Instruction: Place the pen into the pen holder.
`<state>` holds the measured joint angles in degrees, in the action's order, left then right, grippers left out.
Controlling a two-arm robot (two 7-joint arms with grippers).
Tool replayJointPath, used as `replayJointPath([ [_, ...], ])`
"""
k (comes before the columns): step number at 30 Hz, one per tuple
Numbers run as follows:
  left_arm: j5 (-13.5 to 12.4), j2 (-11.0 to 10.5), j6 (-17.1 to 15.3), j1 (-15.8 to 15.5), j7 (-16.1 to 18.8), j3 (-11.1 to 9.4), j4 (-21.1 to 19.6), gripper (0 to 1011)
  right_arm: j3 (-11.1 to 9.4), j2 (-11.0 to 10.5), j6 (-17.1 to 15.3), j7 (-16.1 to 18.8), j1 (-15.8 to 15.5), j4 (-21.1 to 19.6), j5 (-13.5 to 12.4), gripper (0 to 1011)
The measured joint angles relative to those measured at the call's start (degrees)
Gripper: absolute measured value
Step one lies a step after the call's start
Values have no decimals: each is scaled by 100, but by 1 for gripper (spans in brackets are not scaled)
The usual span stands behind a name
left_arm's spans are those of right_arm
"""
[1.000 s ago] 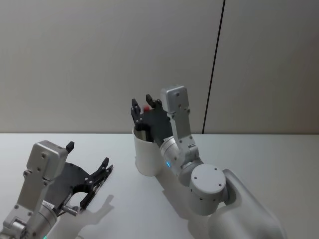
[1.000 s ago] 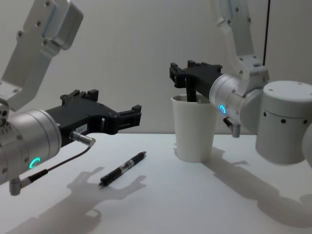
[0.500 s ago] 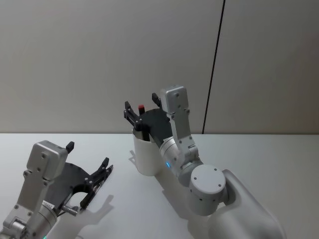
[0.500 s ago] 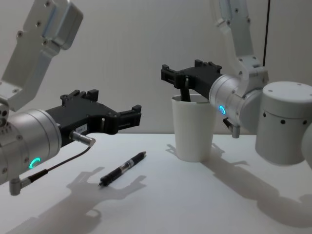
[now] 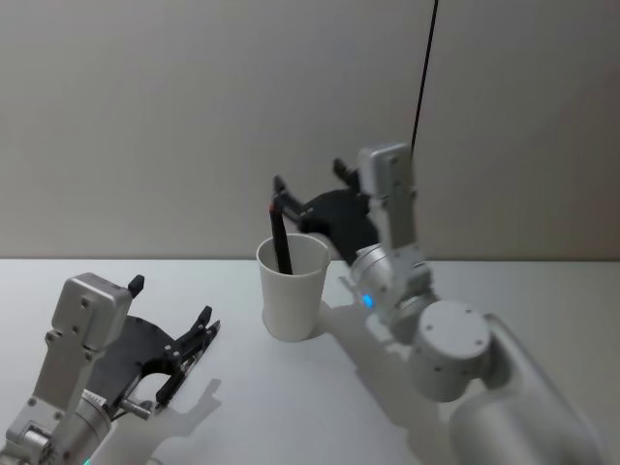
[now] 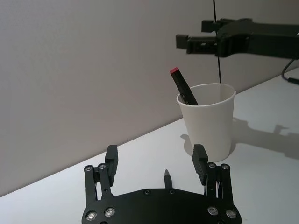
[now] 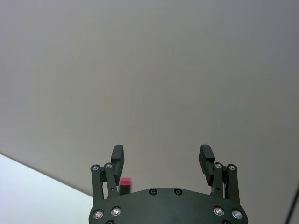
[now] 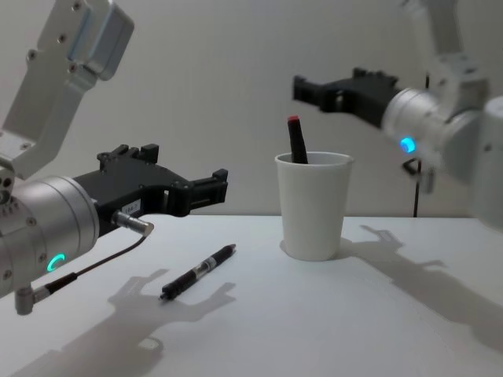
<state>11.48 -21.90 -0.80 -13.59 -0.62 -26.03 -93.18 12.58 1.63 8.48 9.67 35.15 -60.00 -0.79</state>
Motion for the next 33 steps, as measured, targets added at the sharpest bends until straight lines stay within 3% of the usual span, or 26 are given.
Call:
replayJointPath([
  [8, 0, 0, 0, 0, 0, 0, 0, 1003, -254, -462, -420, 372, -213, -706, -286, 1001],
  [18, 0, 0, 0, 0, 0, 0, 0, 1003, -464, -965, -840, 689, -459, -1210, -481, 1001],
  [26, 0, 0, 0, 0, 0, 0, 0, 1003, -464, -996, -855, 692, -520, -1275, -504, 1001],
  [33, 0, 0, 0, 0, 0, 0, 0, 1003, -422, -1091, -870, 583, -773, -1511, -590, 1001],
])
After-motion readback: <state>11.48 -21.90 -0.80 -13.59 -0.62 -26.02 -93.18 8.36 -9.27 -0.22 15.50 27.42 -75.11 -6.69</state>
